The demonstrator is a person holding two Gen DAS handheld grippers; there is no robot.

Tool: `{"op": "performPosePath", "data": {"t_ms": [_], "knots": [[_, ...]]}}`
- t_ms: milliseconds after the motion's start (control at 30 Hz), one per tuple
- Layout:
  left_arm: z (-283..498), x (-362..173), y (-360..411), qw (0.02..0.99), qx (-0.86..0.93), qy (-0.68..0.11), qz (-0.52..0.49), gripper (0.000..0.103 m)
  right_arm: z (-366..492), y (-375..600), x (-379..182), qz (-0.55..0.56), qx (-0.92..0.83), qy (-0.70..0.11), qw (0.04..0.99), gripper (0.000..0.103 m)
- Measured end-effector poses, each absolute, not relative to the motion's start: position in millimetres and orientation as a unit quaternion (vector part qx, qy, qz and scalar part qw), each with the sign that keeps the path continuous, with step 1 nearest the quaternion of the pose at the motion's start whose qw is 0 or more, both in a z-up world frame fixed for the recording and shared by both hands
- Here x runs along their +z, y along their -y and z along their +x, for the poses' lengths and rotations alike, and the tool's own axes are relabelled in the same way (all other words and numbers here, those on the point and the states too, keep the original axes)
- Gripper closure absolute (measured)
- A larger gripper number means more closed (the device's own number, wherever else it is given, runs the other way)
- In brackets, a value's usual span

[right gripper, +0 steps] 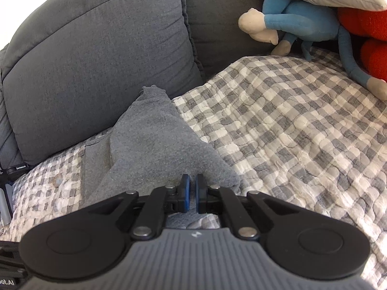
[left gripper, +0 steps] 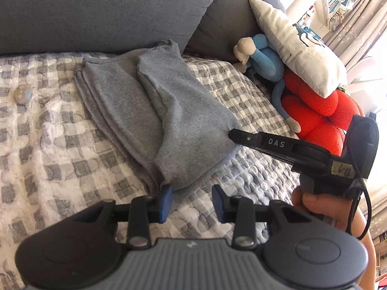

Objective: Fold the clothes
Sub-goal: 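Lower the folded end onto the shirt with both grippers, then open both grippers and release the folded grey shirt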

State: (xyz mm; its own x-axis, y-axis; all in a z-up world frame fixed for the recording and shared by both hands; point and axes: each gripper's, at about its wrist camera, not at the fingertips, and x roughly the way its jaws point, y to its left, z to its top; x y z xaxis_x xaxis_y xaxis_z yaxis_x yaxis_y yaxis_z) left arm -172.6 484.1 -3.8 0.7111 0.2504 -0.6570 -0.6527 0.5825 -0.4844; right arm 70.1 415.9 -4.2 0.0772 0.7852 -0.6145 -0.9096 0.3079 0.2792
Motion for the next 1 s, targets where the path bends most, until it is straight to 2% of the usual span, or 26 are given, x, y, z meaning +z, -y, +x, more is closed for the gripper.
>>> {"op": "performPosePath", "data": {"t_ms": [67,100,133,300,400,767,933,1000], "knots": [[-175.7,-1.9,-482.0,0.848,0.276,-0.273,-0.362,0.066,66.8,-411.9,-0.3,-0.099,0.584,-0.352,0.725,0.098],[-177.3,-1.0,-480.9,0.848,0.281,-0.274,-0.357,0.066,66.7,-409.1,1.4,-0.101,0.585,-0.358,0.721,0.094],[-179.2,-0.8,-479.7,0.847,0.284,-0.275,-0.355,0.066,65.9,-405.8,2.6,-0.107,0.584,-0.364,0.718,0.082],[-191.0,-1.8,-468.3,0.845,0.302,-0.276,-0.346,0.065,42.7,-386.3,4.5,-0.145,0.577,-0.347,0.725,0.08],[-193.7,3.1,-457.7,0.851,0.334,-0.277,-0.296,0.063,21.9,-359.0,0.8,-0.135,0.59,-0.339,0.721,0.041],[-196.7,11.9,-433.7,0.851,0.366,-0.287,-0.244,0.062,-14.2,-295.6,-8.4,-0.113,0.591,-0.313,0.735,0.039],[-196.2,11.6,-423.4,0.844,0.374,-0.302,-0.236,0.059,-21.3,-287.4,-6.8,-0.114,0.591,-0.299,0.741,0.034],[-196.3,11.0,-419.6,0.843,0.377,-0.305,-0.234,0.055,-23.7,-284.5,-11.5,-0.113,0.592,-0.29,0.744,0.032]]}}
